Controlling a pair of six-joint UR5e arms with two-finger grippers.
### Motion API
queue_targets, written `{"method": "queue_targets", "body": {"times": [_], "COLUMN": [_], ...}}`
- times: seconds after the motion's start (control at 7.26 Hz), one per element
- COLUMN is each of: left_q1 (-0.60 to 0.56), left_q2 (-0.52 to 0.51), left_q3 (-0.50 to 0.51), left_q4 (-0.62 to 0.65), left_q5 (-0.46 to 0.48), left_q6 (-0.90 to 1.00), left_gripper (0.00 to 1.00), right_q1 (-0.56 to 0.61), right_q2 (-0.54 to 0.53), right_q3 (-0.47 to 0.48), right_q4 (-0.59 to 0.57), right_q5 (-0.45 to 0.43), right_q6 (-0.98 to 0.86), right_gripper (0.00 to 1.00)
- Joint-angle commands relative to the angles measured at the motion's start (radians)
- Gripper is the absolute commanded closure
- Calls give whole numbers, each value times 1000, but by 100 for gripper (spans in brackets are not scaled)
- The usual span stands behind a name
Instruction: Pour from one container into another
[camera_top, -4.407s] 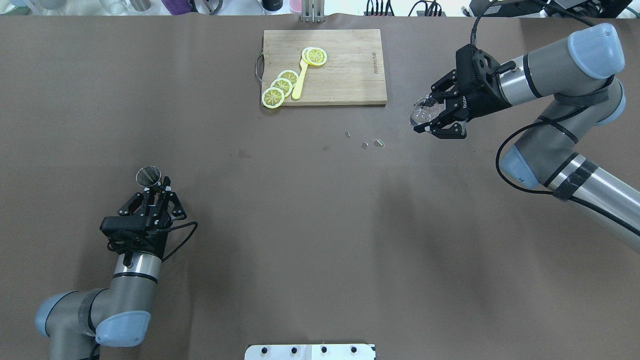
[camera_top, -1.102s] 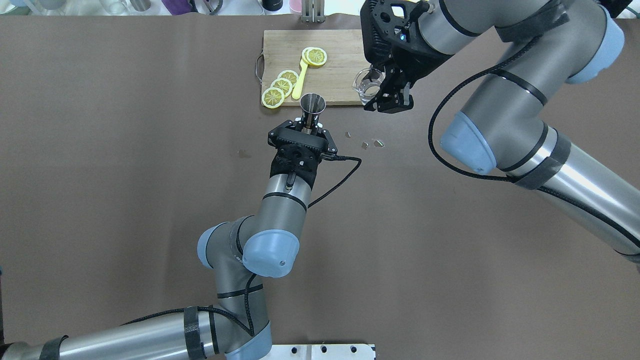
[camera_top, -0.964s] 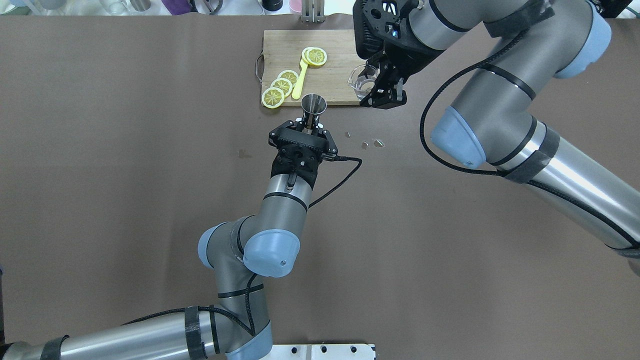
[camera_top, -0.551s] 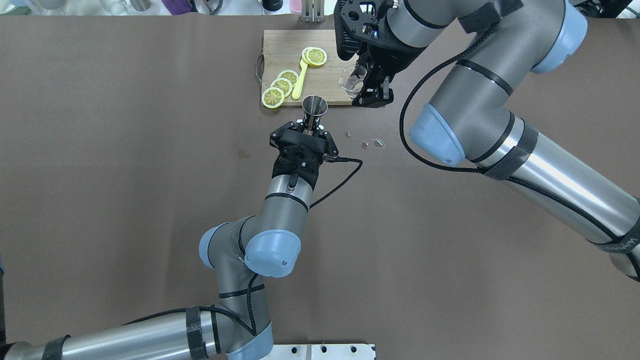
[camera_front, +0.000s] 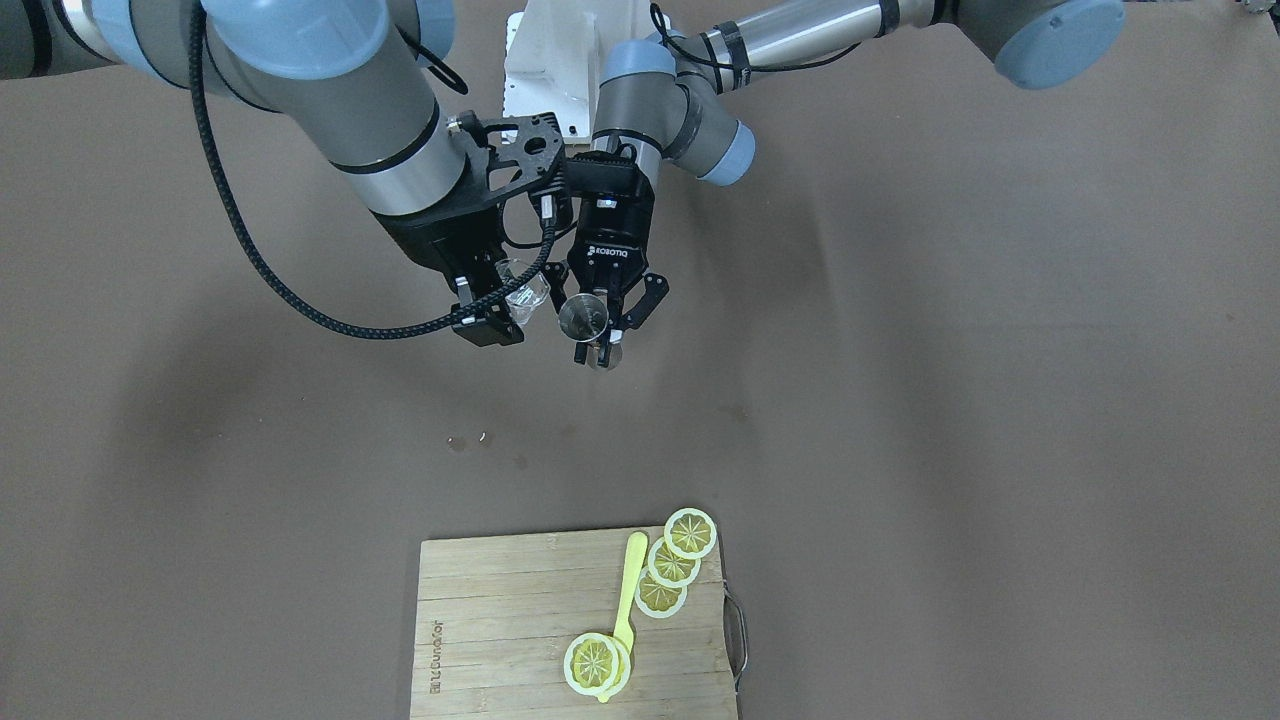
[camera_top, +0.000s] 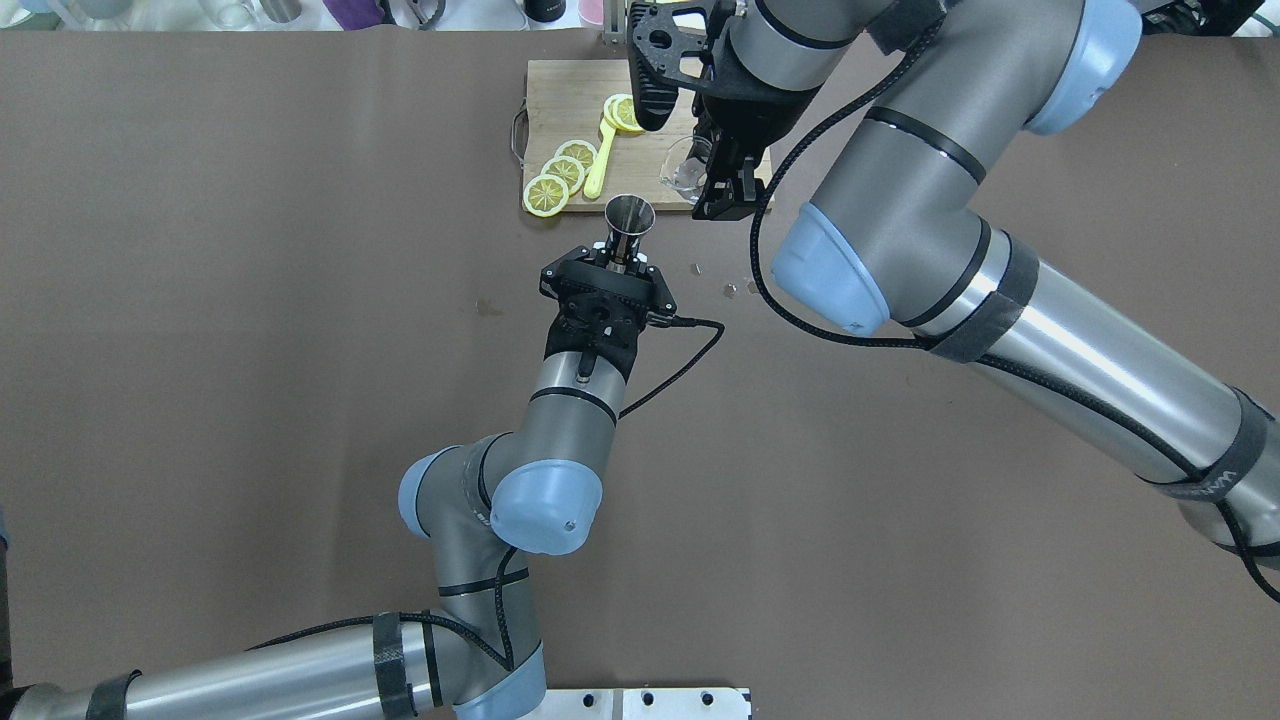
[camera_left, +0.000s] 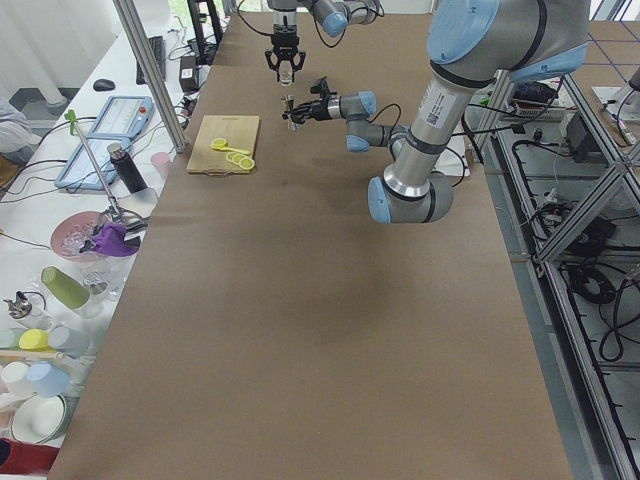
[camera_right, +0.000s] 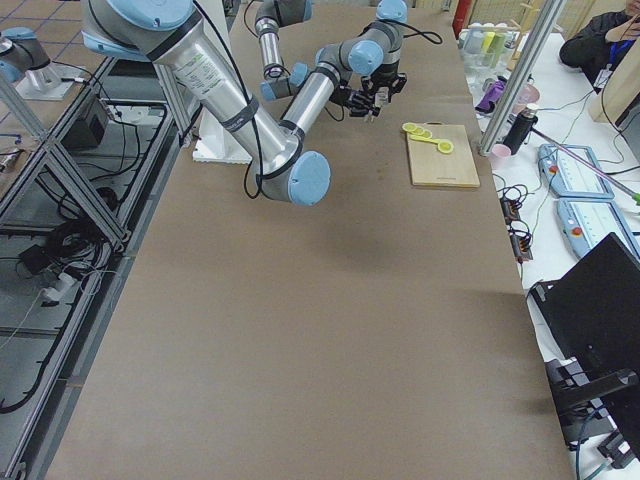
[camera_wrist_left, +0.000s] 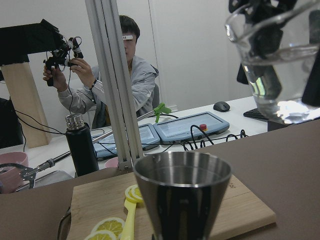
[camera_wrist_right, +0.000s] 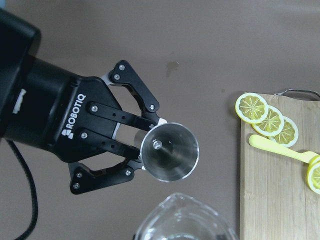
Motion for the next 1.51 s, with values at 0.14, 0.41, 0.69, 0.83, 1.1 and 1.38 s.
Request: {"method": "queue_targets", "body": {"times": [0.14, 0.41, 0.69, 0.83, 1.1, 1.38], "left_q1": [1, 1, 1, 1, 2, 2], "left_q2": [0, 0, -2, -2, -2, -3], "left_q3": [1, 4, 6, 7, 7, 7], "left_q4": [-1, -1, -1, 1, 1, 1], "left_q5": [0, 0, 0, 0, 0, 0], "left_q6": [1, 1, 1, 1, 1, 1], "left_gripper": [100, 100, 100, 100, 100, 100], "right_q1": [-30, -39, -40, -40, -40, -40], "right_q2": [15, 38, 69, 92, 124, 147], "right_q3": [-13, -23, -59, -88, -141, -182], "right_q4": [-58, -107, -133, -135, -133, -135], "right_q5": [-37, -56, -65, -71, -79, -99], "right_q6": [-16, -31, -53, -56, -59, -65], "right_gripper": [100, 100, 100, 100, 100, 100]}}
